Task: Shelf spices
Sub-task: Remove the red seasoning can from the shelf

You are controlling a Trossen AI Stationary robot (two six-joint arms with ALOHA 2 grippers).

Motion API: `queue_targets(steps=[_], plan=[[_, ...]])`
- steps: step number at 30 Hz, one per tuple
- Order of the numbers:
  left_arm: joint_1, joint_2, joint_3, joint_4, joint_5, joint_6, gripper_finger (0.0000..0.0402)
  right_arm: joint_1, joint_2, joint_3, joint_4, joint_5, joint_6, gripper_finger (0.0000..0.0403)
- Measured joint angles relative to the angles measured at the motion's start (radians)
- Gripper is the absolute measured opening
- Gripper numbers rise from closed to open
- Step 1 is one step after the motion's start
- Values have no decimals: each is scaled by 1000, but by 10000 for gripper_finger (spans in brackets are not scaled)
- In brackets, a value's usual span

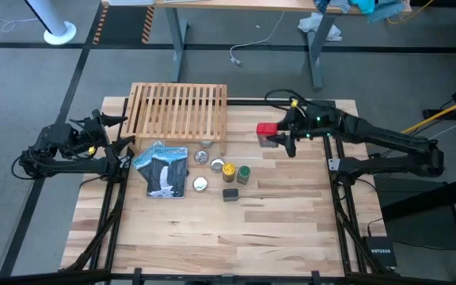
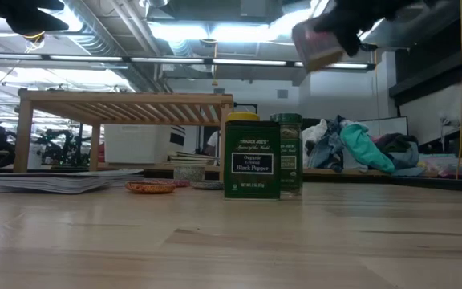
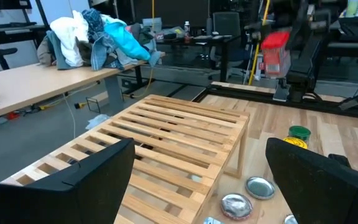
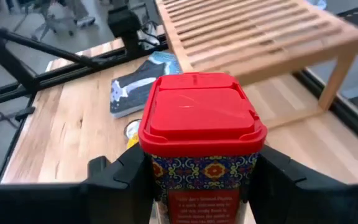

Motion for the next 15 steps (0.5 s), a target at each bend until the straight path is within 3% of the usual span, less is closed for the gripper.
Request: queue_targets(steps=[8,15], plan=[[0,0,0,0,0,-1,356,81,-90,-357,347,44,151,195],[0,1,0,1,-1,-4,356,208,-88,-528,539,255,180,195]])
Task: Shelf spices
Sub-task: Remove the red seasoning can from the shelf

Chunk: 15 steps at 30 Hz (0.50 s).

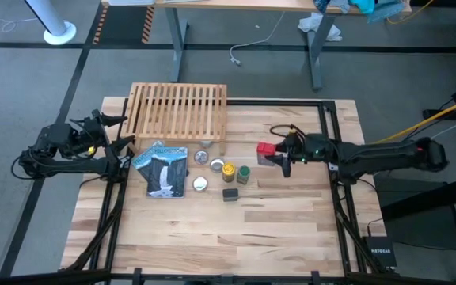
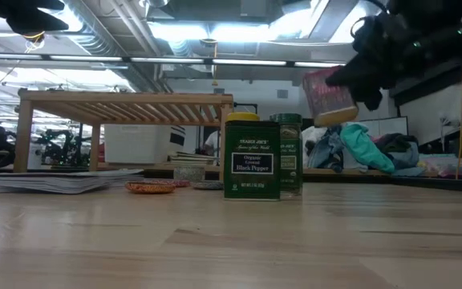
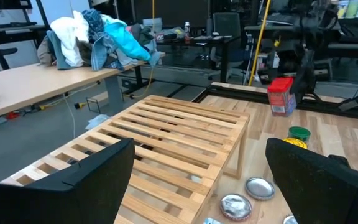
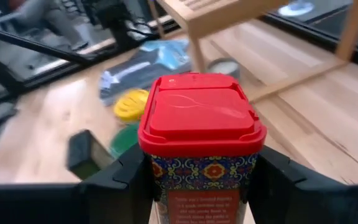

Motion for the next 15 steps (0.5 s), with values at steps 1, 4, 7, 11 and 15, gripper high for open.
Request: queue_targets(steps=[1,4,7,11,15], plan=[[0,0,0,1,0,0,356,13,0,-16,9,35,0,195],[0,0,0,1,0,0,356,46,10,-51,22,114,23,195],[0,0,0,0,0,0,356,74,34,-76,66,150,50,195],[0,0,0,-1,0,0,356,117,90,-97,121,170,57,195],[0,0,0,0,0,0,356,157,169,-105,171,206,57,195]])
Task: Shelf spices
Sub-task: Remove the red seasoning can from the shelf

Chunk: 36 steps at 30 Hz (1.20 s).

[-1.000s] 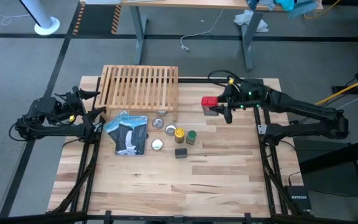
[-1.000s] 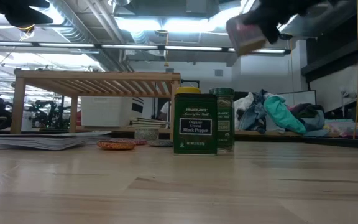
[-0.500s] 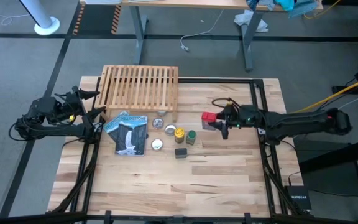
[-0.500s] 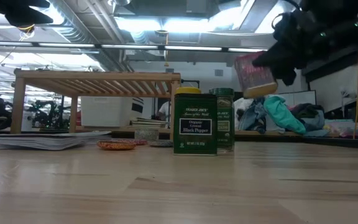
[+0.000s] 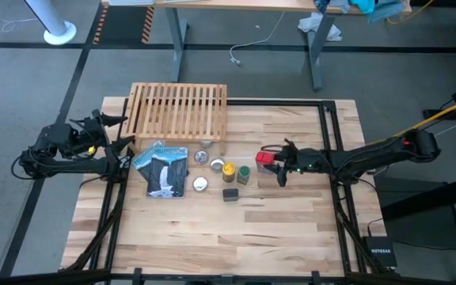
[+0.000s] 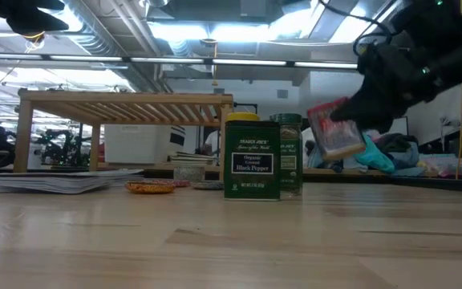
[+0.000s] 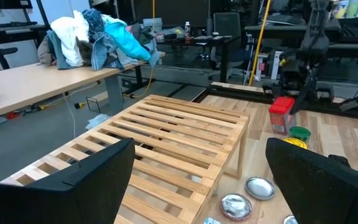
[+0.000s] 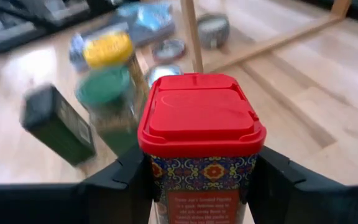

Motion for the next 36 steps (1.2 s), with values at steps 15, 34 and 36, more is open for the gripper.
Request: queue_targets(steps=[15,34,36], plan=[[0,0,0,0,0,0,356,88,365,4,304,84,27,195],[0,0,0,1,0,0,356,86,411,5,249,-26,124,202],[0,0,0,0,0,0,356,86,411,5,250,-28,123,202]])
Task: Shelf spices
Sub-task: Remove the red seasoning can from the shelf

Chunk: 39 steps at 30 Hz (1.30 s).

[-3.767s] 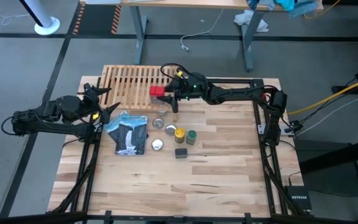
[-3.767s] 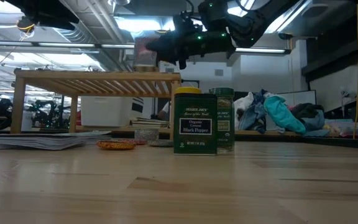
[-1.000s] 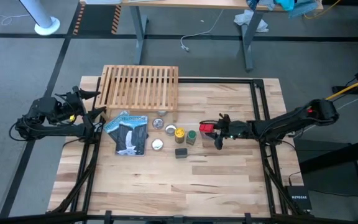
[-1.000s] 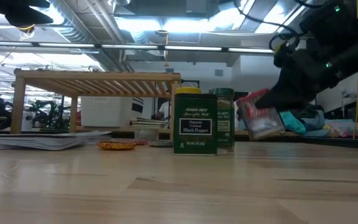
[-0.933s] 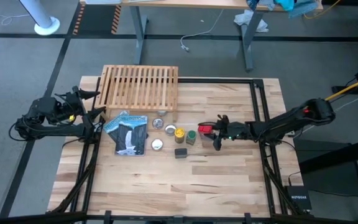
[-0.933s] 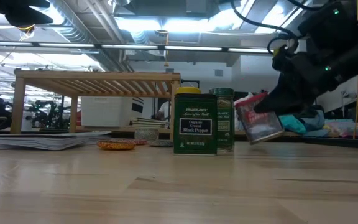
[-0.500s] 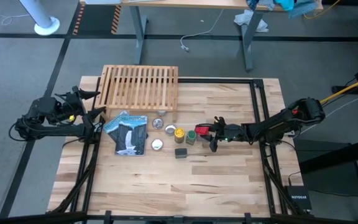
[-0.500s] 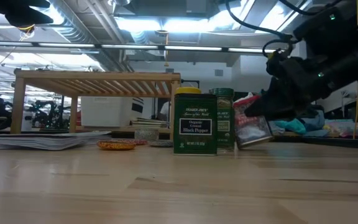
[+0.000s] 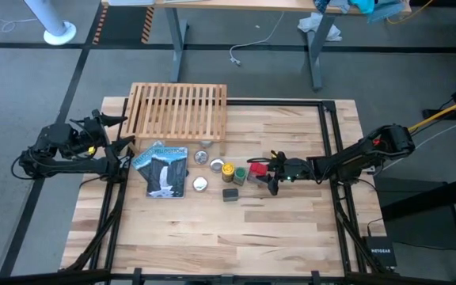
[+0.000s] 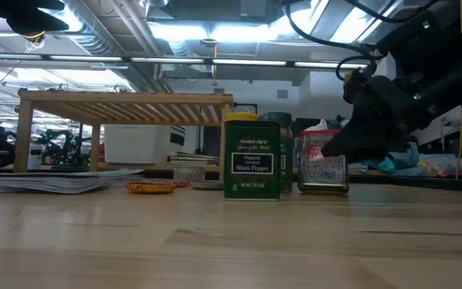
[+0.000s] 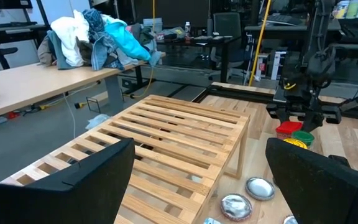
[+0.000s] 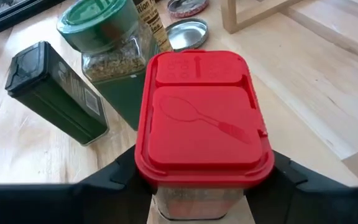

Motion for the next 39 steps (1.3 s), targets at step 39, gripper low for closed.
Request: queue_targets(steps=[39], plan=[[0,0,0,0,0,0,356,0,4,-5,-58,-96,53,230]])
